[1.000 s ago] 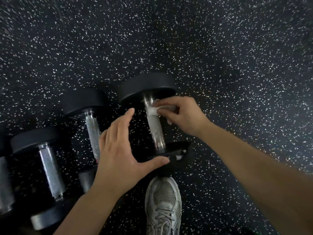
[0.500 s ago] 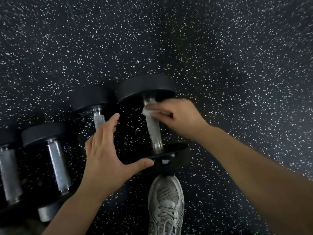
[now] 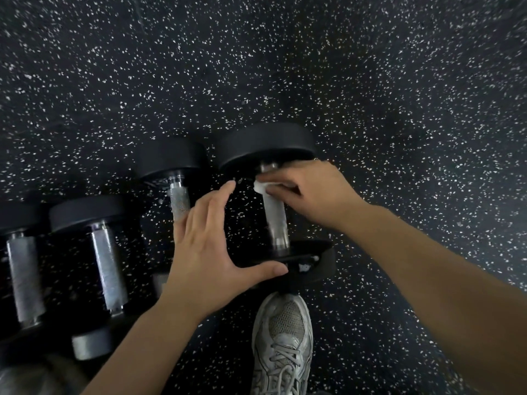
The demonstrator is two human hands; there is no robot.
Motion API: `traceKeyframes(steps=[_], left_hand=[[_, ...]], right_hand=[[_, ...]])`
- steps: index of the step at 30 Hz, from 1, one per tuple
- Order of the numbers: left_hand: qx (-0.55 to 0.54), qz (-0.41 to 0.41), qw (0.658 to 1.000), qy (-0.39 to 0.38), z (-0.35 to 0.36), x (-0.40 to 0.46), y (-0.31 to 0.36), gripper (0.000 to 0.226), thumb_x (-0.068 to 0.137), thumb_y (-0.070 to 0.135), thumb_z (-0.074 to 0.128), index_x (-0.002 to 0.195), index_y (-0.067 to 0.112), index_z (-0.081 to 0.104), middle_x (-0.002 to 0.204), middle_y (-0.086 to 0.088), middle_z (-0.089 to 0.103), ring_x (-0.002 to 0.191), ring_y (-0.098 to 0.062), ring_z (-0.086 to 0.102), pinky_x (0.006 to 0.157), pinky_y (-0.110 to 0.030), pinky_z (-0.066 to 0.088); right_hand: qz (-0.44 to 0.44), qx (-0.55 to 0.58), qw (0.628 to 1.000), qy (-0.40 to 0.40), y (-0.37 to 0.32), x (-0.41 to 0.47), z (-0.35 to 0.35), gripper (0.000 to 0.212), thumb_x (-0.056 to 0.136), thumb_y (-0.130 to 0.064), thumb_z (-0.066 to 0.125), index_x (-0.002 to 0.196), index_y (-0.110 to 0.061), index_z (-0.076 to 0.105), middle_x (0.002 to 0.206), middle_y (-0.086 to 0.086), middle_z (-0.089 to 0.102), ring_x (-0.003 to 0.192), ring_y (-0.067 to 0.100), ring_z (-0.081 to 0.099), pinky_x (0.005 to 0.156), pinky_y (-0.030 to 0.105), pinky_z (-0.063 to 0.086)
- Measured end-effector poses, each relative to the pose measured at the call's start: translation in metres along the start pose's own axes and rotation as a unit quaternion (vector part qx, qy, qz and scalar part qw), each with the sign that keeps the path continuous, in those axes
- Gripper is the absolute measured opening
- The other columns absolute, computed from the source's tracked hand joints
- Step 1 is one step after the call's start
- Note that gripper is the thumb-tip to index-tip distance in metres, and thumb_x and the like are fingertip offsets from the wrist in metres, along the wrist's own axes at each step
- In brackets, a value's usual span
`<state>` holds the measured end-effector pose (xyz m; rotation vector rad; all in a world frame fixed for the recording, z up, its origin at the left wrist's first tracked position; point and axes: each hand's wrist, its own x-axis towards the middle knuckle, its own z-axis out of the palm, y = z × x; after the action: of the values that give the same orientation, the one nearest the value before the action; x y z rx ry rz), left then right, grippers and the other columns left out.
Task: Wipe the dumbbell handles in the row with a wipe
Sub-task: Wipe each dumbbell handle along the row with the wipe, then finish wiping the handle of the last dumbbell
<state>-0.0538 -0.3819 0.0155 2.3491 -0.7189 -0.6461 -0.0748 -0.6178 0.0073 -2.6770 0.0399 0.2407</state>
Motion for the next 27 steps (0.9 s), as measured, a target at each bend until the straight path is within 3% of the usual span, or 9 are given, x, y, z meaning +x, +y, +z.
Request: traceKeyframes(steps=[4, 6, 9, 12, 14, 21, 23, 25, 27], left_hand=[[0.001, 0.013, 1.0, 0.0, 0.004, 0.002, 0.006, 0.131, 0.056, 0.104, 0.051, 0.162, 0.035, 0.014, 0.16, 0.009, 0.034, 0.149, -0.011, 0.029, 0.125, -0.039, 0.013], [0.001, 0.02, 1.0, 0.001, 0.006, 0.002, 0.008, 0.131, 0.057, 0.104, 0.051, 0.162, 0.034, 0.015, 0.16, 0.009, 0.033, 0.149, -0.011, 0.028, 0.125, -0.039, 0.014], [0.009, 0.025, 1.0, 0.0, 0.007, 0.004, 0.011, 0.131, 0.058, 0.103, 0.05, 0.162, 0.033, 0.015, 0.16, 0.008, 0.033, 0.15, -0.012, 0.028, 0.124, -0.035, 0.01], [0.007, 0.024, 1.0, 0.004, 0.007, 0.003, 0.012, 0.13, 0.058, 0.102, 0.051, 0.162, 0.032, 0.015, 0.16, 0.009, 0.032, 0.149, -0.011, 0.027, 0.125, -0.038, 0.012], [0.001, 0.021, 1.0, 0.004, 0.007, 0.001, 0.012, 0.129, 0.058, 0.103, 0.05, 0.161, 0.034, 0.015, 0.16, 0.01, 0.032, 0.149, -0.01, 0.026, 0.126, -0.04, 0.014], [0.035, 0.027, 0.999, 0.008, 0.0, -0.006, 0.005, 0.121, 0.066, 0.099, 0.05, 0.161, 0.034, 0.015, 0.16, 0.007, 0.032, 0.15, -0.013, 0.026, 0.124, -0.035, 0.009], [0.059, 0.047, 0.997, 0.009, -0.007, -0.01, 0.008, 0.115, 0.071, 0.097, 0.048, 0.161, 0.033, 0.014, 0.16, 0.005, 0.032, 0.15, -0.014, 0.027, 0.123, -0.035, 0.009], [0.076, 0.064, 0.995, 0.021, -0.023, -0.017, 0.012, 0.112, 0.074, 0.096, 0.046, 0.161, 0.033, 0.014, 0.16, 0.005, 0.032, 0.151, -0.014, 0.026, 0.124, -0.037, 0.01], [0.085, 0.071, 0.993, 0.042, -0.046, -0.029, 0.017, 0.109, 0.076, 0.095, 0.046, 0.161, 0.033, 0.015, 0.16, 0.006, 0.032, 0.151, -0.015, 0.026, 0.126, -0.04, 0.012]], right_hand=[[-0.016, 0.031, 0.981, -0.191, -0.002, -0.014, -0.005, 0.028, 0.098, -0.052, 0.057, 0.123, -0.047, 0.067, 0.124, -0.018, 0.071, 0.106, 0.005, 0.067, 0.095, 0.034, 0.053], [0.003, 0.092, 0.958, -0.271, -0.001, -0.021, -0.01, 0.024, 0.096, -0.047, 0.063, 0.118, -0.044, 0.071, 0.121, -0.02, 0.072, 0.104, -0.003, 0.064, 0.096, 0.024, 0.048], [0.054, 0.205, 0.963, -0.169, 0.0, -0.024, -0.013, 0.025, 0.096, -0.044, 0.064, 0.118, -0.04, 0.074, 0.113, -0.017, 0.075, 0.095, -0.006, 0.066, 0.087, 0.015, 0.05], [0.081, 0.149, 0.986, 0.004, 0.005, -0.023, -0.006, 0.027, 0.099, -0.045, 0.059, 0.124, -0.043, 0.069, 0.116, -0.016, 0.074, 0.102, 0.005, 0.067, 0.092, 0.034, 0.054], [0.08, 0.123, 0.989, -0.011, 0.006, -0.025, 0.0, 0.029, 0.099, -0.047, 0.058, 0.126, -0.047, 0.066, 0.121, -0.015, 0.073, 0.106, 0.006, 0.067, 0.092, 0.038, 0.055], [0.075, 0.193, 0.953, -0.22, -0.001, -0.037, -0.003, 0.021, 0.095, -0.039, 0.067, 0.115, -0.043, 0.074, 0.122, -0.021, 0.071, 0.11, -0.004, 0.064, 0.104, 0.032, 0.05], [0.075, 0.209, 0.952, -0.212, -0.009, -0.038, -0.012, 0.02, 0.096, -0.037, 0.067, 0.114, -0.039, 0.076, 0.113, -0.02, 0.074, 0.101, -0.007, 0.066, 0.094, 0.024, 0.051], [0.07, 0.24, 0.957, -0.146, -0.026, -0.039, -0.029, 0.021, 0.097, -0.034, 0.066, 0.115, -0.034, 0.076, 0.104, -0.021, 0.074, 0.09, -0.011, 0.066, 0.078, 0.009, 0.047], [0.069, 0.291, 0.951, -0.079, -0.049, -0.04, -0.052, 0.021, 0.097, -0.028, 0.067, 0.116, -0.027, 0.077, 0.098, -0.017, 0.076, 0.081, -0.008, 0.068, 0.07, 0.008, 0.047]])
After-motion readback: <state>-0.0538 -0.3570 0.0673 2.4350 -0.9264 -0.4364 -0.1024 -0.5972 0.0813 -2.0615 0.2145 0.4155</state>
